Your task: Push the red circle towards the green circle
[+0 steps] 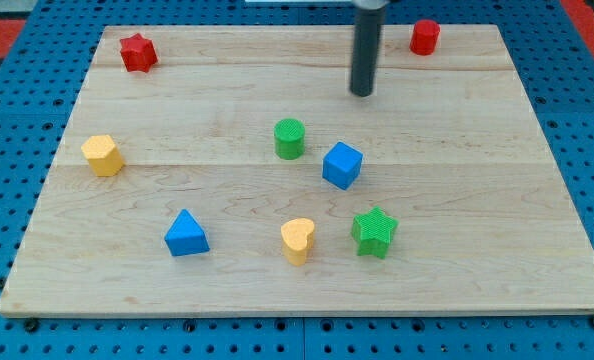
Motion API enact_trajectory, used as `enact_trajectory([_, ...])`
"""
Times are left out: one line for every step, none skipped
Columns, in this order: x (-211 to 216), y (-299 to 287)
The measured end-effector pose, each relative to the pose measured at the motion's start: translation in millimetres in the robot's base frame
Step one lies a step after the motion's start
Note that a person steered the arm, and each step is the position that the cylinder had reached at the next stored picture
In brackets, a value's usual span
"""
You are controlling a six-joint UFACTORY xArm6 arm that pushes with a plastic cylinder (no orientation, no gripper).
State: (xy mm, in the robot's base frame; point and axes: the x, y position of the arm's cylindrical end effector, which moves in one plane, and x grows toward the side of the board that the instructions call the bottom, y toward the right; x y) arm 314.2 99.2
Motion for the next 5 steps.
enact_trajectory([-1.4,20.9])
enact_trajectory([-1.8,41.0])
enact_trajectory([-1.8,62.7])
enact_trajectory([-1.8,72.6])
enact_trajectory([-2.8,74.4])
